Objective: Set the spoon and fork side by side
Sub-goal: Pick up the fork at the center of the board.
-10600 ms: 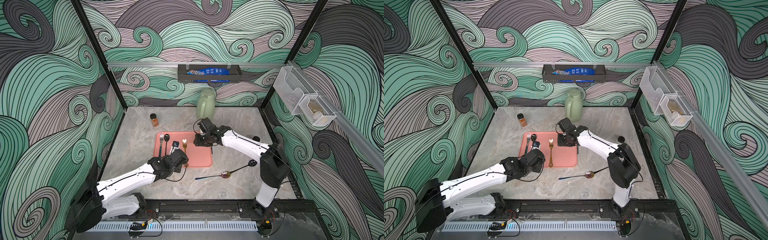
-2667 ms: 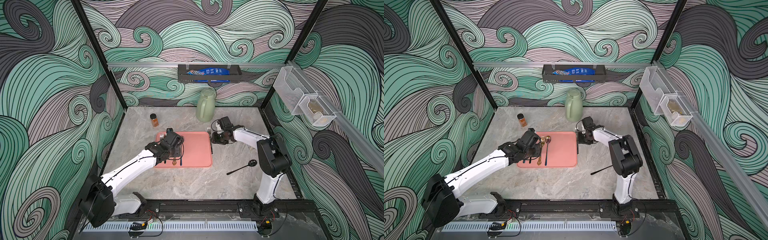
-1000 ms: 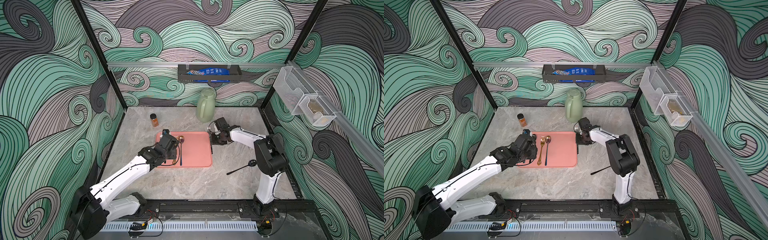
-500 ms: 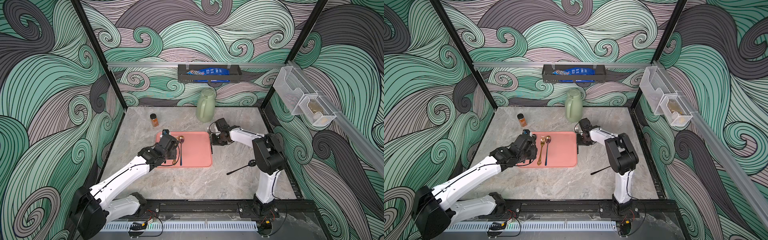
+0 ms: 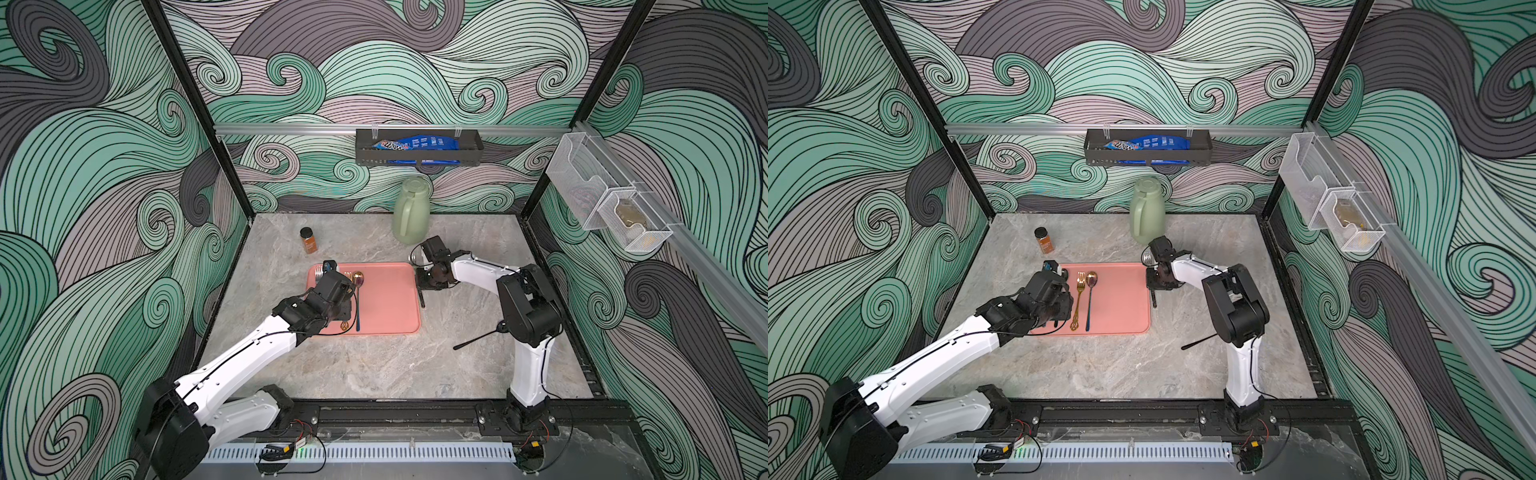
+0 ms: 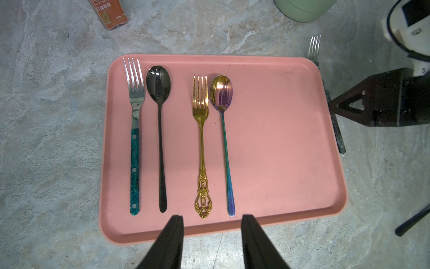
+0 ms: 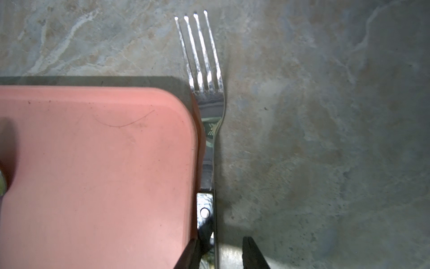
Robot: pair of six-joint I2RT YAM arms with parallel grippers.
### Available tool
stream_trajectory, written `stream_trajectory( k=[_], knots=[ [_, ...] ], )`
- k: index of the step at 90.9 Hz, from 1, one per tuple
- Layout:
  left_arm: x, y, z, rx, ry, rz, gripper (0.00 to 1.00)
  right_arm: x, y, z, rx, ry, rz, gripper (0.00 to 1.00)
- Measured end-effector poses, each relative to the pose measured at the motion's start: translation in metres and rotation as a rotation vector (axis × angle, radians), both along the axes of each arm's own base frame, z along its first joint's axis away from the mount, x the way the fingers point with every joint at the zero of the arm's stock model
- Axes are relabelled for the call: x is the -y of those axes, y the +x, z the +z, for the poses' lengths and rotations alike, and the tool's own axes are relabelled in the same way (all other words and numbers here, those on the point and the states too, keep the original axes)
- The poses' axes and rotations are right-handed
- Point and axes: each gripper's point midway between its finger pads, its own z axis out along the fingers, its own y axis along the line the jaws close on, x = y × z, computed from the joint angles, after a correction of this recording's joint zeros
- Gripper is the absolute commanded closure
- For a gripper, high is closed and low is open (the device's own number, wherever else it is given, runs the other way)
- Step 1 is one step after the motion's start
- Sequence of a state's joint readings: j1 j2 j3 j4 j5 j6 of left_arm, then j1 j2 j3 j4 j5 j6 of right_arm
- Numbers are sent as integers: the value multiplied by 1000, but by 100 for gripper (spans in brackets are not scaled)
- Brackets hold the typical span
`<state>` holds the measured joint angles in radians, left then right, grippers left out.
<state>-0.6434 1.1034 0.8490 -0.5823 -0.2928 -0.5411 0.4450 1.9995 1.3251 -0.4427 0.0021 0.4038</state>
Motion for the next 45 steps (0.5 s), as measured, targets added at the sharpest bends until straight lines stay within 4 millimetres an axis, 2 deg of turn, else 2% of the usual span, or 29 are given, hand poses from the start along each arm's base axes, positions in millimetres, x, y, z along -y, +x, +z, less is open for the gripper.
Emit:
stream_trajectory(
  k=[31, 45],
  knots=[
    [-4, -2, -2, 4, 10, 4, 54, -7, -2, -4, 5, -22, 13, 67],
    [-4, -3, -3, 2, 14, 2, 54, -4, -1, -5, 11, -45, 12, 87]
  ],
)
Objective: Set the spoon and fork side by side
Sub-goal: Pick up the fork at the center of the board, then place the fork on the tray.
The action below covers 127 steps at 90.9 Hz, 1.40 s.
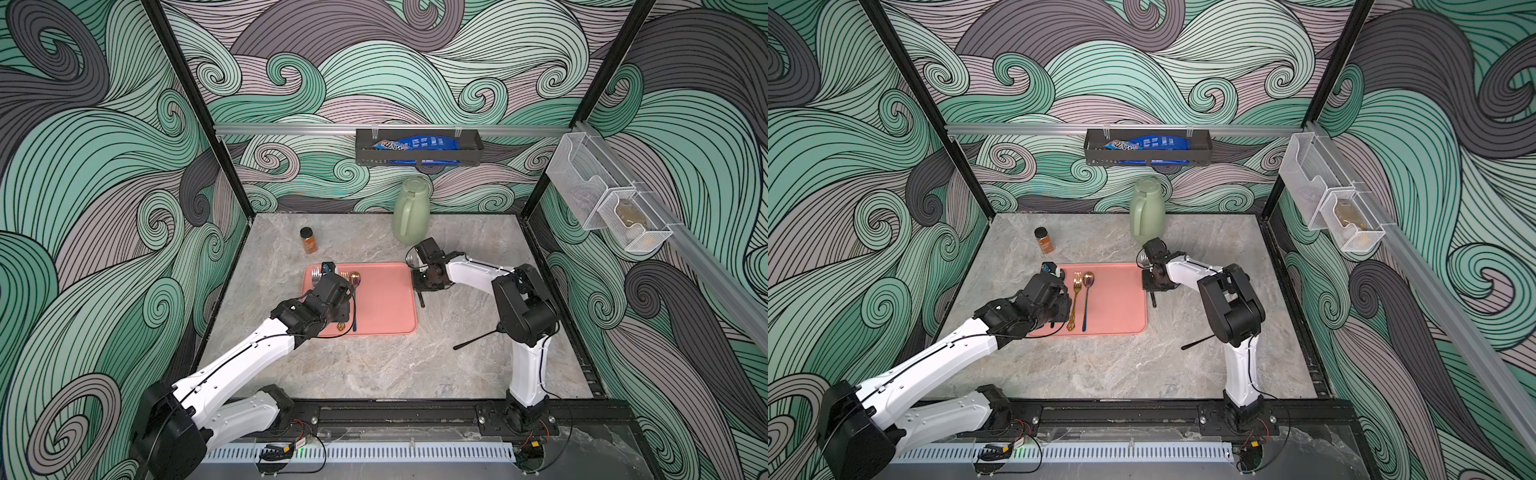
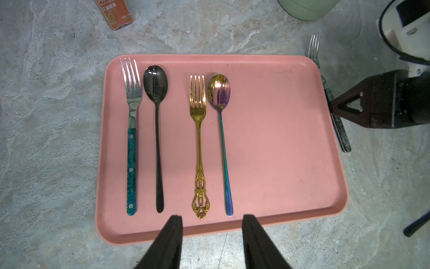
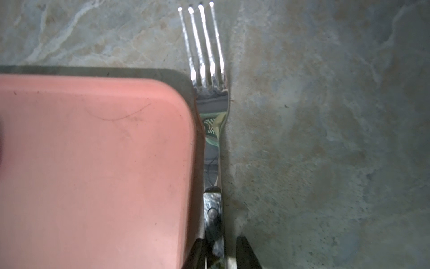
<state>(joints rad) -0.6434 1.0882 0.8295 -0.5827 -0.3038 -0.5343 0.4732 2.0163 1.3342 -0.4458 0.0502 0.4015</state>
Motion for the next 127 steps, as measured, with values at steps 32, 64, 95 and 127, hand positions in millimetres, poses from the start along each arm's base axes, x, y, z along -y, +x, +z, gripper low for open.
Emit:
stream_trajectory(
  k=[32, 64, 95, 127],
  knots=[
    [-1, -1, 7, 22, -14, -2, 54, 17, -8, 1, -6, -35, -28, 100],
    [-3, -2, 14, 43, -24, 2, 54, -19, -33, 61, 45, 68, -31, 100],
    [-10, -6, 18, 68, -23, 15, 52, -111, -71, 37, -74, 172, 34, 100],
    [-17, -11, 18, 68, -10, 24, 51, -149, -86, 23, -117, 188, 16, 100]
  ],
)
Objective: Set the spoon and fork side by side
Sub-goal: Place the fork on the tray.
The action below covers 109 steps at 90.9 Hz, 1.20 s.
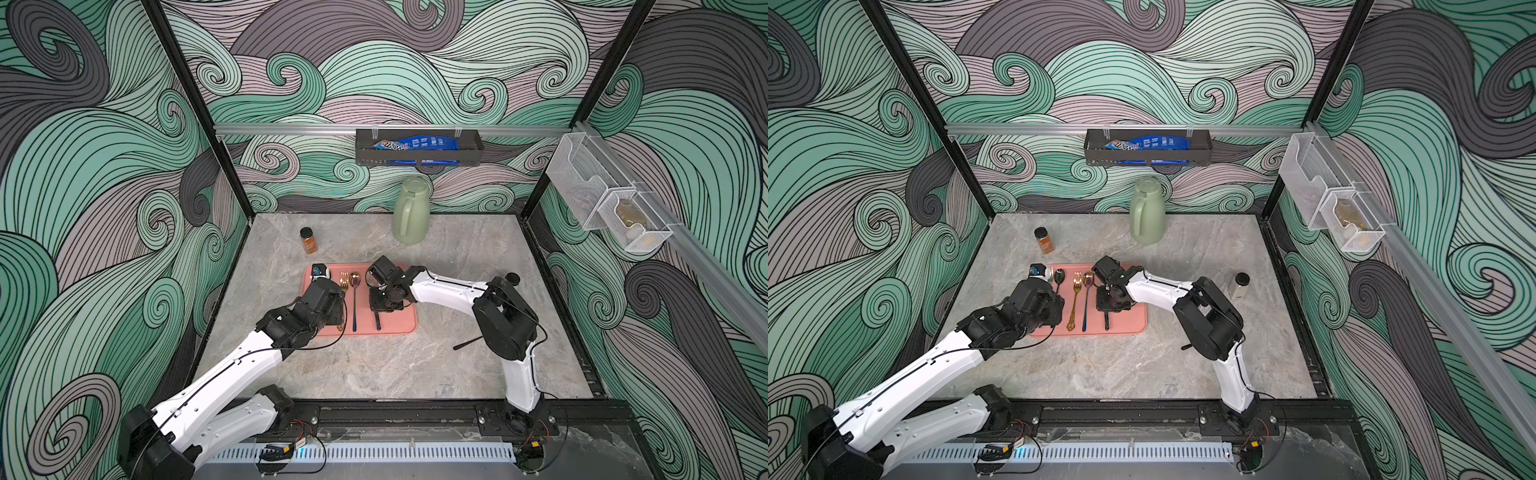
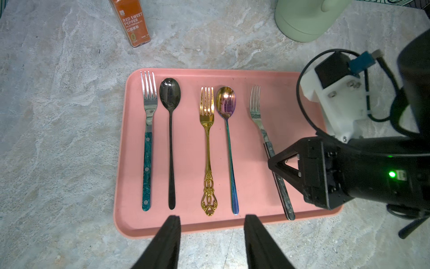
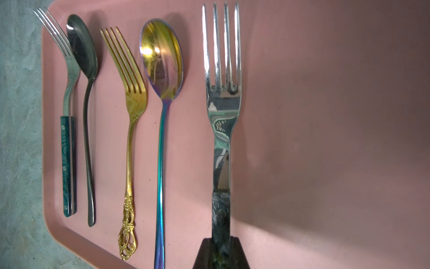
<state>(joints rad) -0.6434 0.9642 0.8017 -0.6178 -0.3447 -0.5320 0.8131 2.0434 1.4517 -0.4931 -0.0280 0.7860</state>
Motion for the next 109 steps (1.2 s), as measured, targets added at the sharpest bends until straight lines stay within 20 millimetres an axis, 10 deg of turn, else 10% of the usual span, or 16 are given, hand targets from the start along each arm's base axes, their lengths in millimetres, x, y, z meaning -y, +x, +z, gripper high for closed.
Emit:
stream_trajectory(
  k=[50, 77, 109],
  knots=[
    [-1, -1, -3, -6, 4, 0, 51, 21, 21, -19, 33, -86, -107, 100],
    [-1, -1, -3, -6, 4, 0, 51, 19, 24, -16, 50, -92, -73, 65],
    [2, 0, -4, -6, -6, -7, 51, 77, 6, 49, 110, -84, -104, 55]
  ],
)
